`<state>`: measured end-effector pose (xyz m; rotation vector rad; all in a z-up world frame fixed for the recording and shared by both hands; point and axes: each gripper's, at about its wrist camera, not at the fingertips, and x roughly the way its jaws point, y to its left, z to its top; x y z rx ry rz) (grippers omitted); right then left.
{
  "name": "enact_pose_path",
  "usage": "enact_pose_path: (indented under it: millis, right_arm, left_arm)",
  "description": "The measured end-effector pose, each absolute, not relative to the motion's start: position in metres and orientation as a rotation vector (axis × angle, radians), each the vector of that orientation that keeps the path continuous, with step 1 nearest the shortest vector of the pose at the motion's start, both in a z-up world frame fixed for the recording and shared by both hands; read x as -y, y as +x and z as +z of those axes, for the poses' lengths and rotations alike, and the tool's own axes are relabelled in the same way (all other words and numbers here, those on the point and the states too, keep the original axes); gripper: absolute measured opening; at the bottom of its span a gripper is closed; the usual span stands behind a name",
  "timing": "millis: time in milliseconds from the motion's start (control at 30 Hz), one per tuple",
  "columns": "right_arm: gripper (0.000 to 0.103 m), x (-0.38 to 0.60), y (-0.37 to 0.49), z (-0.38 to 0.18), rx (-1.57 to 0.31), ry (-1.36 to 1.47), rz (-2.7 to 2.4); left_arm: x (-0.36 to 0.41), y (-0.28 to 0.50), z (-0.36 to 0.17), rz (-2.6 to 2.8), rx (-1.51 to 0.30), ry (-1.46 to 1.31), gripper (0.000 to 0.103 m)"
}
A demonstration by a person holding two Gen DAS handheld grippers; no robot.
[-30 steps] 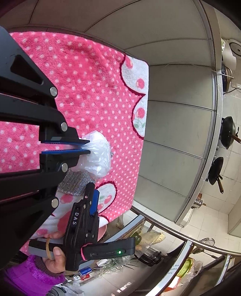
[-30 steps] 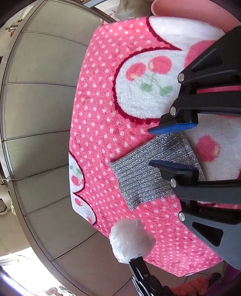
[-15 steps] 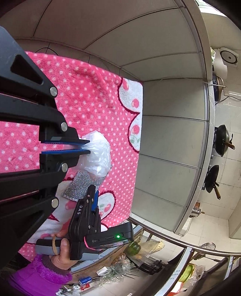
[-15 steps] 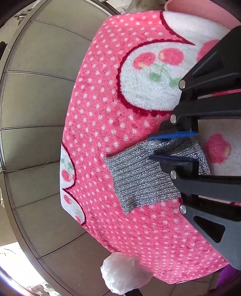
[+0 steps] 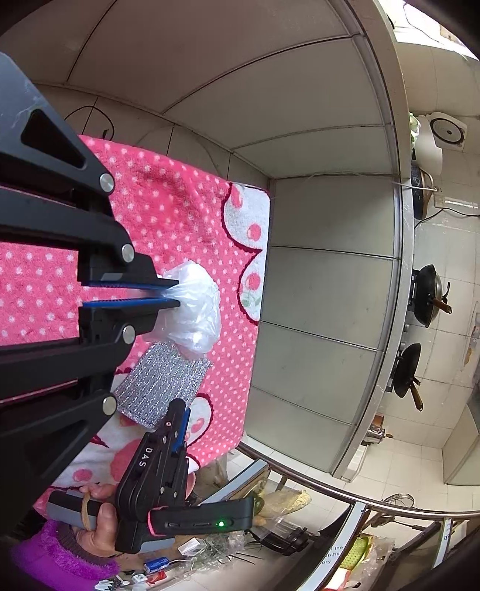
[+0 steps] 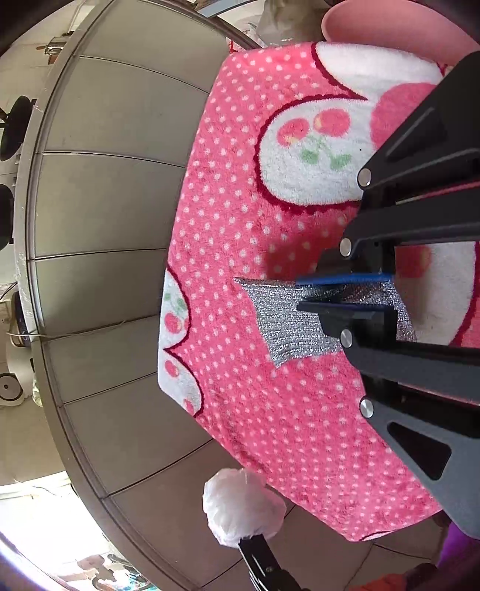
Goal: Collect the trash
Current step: 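Close the left gripper on the white tissue while the right grips the silver mesh pad, then carry the tissue with the left gripper while the right carries the mesh pad over the bucket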
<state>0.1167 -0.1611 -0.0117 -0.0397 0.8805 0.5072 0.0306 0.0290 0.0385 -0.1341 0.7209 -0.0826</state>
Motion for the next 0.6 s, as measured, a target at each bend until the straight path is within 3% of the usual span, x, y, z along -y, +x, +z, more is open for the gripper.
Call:
enact_pose_path:
  millis: [600]
  right_arm:
    - [0.009, 0.207, 0.074, 0.030, -0.768, 0.044, 0.428]
  left_arm:
    - [-0.010, 0.043, 0.042, -0.144, -0.695, -0.141, 0.004]
